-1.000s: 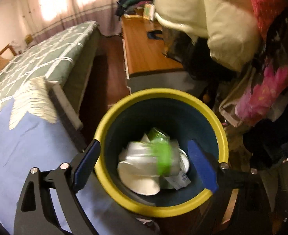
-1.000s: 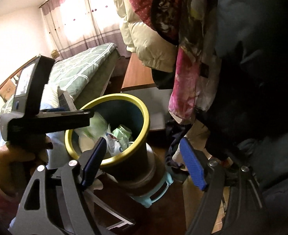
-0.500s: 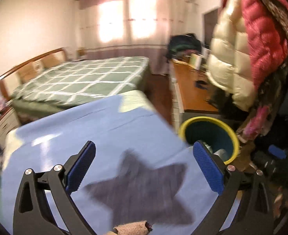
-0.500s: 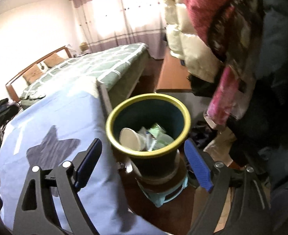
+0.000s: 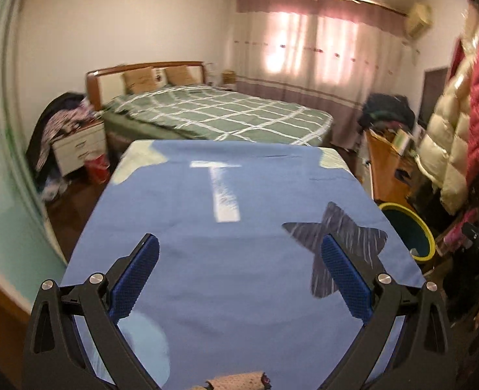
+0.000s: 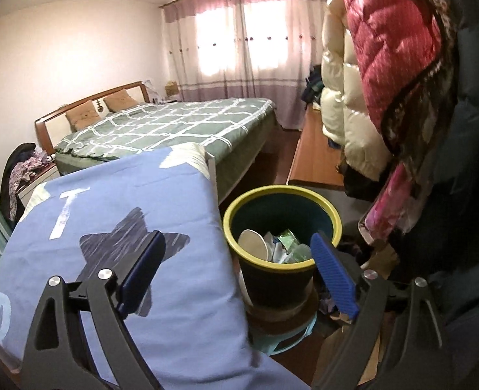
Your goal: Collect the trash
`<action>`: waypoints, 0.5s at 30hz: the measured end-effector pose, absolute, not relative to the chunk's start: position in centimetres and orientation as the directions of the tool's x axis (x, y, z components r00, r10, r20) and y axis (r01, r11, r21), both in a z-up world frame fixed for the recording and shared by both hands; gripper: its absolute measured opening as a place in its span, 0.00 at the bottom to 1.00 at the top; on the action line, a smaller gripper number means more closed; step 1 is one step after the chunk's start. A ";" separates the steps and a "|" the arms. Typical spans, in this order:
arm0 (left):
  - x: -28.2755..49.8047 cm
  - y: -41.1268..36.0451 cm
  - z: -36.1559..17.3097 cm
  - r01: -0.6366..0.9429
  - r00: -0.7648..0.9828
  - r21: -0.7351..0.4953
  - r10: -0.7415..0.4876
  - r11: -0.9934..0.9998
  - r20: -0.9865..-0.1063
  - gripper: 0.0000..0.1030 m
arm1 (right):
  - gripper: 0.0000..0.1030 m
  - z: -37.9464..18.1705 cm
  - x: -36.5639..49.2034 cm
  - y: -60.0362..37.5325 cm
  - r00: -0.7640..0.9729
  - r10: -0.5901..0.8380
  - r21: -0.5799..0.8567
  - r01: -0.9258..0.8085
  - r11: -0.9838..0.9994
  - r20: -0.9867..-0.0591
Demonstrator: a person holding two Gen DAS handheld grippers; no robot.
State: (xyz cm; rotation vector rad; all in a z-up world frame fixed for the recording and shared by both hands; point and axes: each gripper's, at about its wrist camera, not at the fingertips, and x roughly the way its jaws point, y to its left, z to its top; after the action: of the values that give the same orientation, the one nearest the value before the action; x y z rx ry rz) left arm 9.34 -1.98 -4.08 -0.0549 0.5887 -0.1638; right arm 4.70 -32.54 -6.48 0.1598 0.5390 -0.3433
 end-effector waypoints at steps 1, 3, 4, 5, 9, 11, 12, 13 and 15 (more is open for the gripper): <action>8.8 -1.6 -4.2 0.126 0.822 -0.108 -0.165 0.986 -0.545 0.95 | 0.86 -6.4 4.5 -32.4 0.806 -0.277 0.057 0.357 0.932 -0.523; 7.6 -0.7 -4.2 0.099 0.832 -0.126 -0.151 0.987 -0.534 0.95 | 0.88 -6.2 4.0 -31.7 0.813 -0.270 0.052 0.344 0.937 -0.515; 7.2 -0.5 -4.2 0.093 0.836 -0.129 -0.148 0.987 -0.528 0.95 | 0.88 -6.1 3.7 -31.4 0.817 -0.265 0.049 0.335 0.941 -0.512; 6.6 -0.1 -4.1 0.086 0.843 -0.127 -0.140 0.988 -0.519 0.95 | 0.88 -6.0 3.5 -31.2 0.820 -0.262 0.047 0.331 0.943 -0.509; 5.3 -0.2 -3.5 0.084 0.861 -0.105 -0.125 0.991 -0.494 0.95 | 0.89 -5.7 2.9 -30.8 0.830 -0.246 0.054 0.314 0.948 -0.500; 4.9 -0.4 -3.0 0.080 0.871 -0.084 -0.110 0.993 -0.479 0.95 | 0.89 -5.6 3.0 -30.8 0.834 -0.236 0.066 0.308 0.949 -0.499; 4.6 -0.4 -2.7 0.074 0.876 -0.074 -0.101 0.994 -0.471 0.95 | 0.89 -5.6 3.1 -30.7 0.835 -0.236 0.066 0.308 0.949 -0.497; 4.4 -0.3 -2.5 0.072 0.879 -0.072 -0.097 0.995 -0.467 0.95 | 0.89 -5.6 3.1 -30.7 0.835 -0.236 0.065 0.308 0.949 -0.498; 4.5 -0.4 -2.2 0.073 0.879 -0.080 -0.102 0.994 -0.465 0.95 | 0.89 -5.7 3.2 -30.6 0.834 -0.232 0.065 0.303 0.951 -0.501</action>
State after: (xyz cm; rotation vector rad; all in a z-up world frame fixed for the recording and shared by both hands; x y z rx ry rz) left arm 4.54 -0.38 -2.20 -0.0606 0.4882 -0.0915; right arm 3.24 -30.60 -5.67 0.1441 0.5111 -0.2844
